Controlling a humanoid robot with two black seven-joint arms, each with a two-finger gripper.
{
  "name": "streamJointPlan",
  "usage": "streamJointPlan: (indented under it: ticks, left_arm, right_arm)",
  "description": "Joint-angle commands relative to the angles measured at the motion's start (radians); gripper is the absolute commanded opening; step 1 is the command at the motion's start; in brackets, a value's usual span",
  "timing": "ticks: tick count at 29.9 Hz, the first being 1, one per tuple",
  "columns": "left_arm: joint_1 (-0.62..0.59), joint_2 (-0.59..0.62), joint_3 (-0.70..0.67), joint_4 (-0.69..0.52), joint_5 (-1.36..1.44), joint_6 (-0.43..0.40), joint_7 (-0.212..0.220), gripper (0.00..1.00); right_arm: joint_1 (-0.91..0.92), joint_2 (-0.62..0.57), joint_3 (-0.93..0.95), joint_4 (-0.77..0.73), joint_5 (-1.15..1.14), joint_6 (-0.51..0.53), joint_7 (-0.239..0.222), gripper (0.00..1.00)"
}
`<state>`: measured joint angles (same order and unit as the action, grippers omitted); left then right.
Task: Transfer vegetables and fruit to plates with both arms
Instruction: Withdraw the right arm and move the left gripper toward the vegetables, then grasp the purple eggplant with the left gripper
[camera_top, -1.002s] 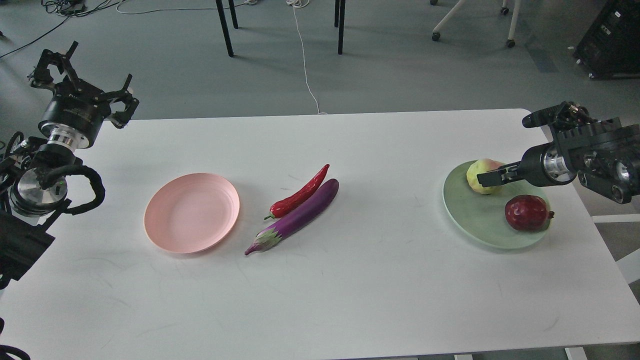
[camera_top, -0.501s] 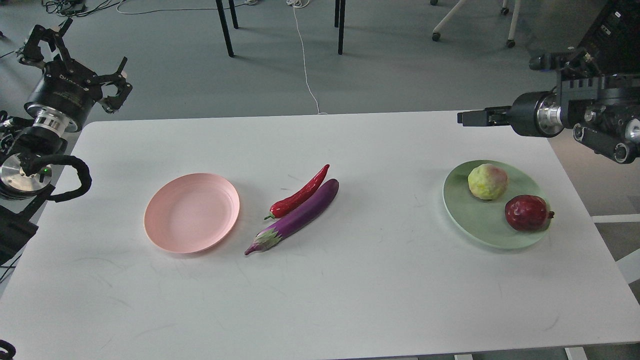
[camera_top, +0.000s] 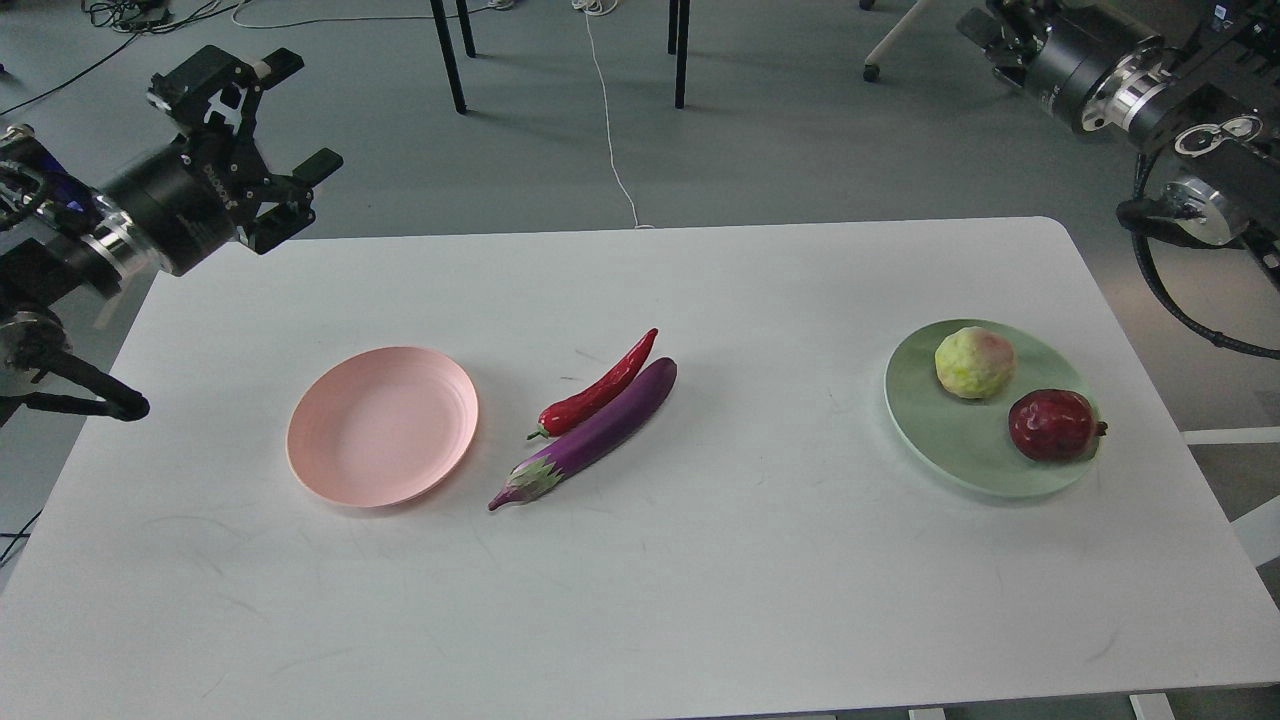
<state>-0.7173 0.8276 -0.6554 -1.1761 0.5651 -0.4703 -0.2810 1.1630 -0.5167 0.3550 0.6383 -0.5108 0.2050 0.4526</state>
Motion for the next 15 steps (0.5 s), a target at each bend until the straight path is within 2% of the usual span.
streamJointPlan:
  ticks: [1, 5, 7, 11, 13, 15]
  left_arm:
    - [-0.008, 0.042, 0.003, -0.137, 0.272, 0.002, -0.001, 0.98]
    - [-0.036, 0.033, 0.005, -0.215, 0.514, -0.016, 0.002, 0.98]
    - [-0.042, 0.028, 0.017, -0.249, 0.596, -0.018, 0.017, 0.98]
    - [-0.1, -0.06, 0.098, -0.287, 0.835, -0.018, 0.121, 0.98]
    - [-0.126, -0.126, 0.138, -0.289, 0.964, -0.018, 0.141, 0.98]
    - [-0.137, -0.183, 0.163, -0.28, 1.099, -0.018, 0.141, 0.98]
  right_arm:
    - [-0.081, -0.005, 0.155, -0.005, 0.116, 0.033, 0.001, 0.98]
    - [-0.178, -0.04, 0.272, -0.006, 0.288, 0.115, 0.0, 0.98]
    - [-0.222, -0.062, 0.32, -0.006, 0.397, 0.177, -0.003, 0.98]
    - [-0.318, -0.109, 0.392, 0.017, 0.63, 0.243, -0.011, 0.98]
    - [-0.368, -0.124, 0.41, 0.047, 0.695, 0.26, -0.011, 0.98]
    - [-0.429, -0.129, 0.433, 0.073, 0.725, 0.284, -0.003, 0.98]
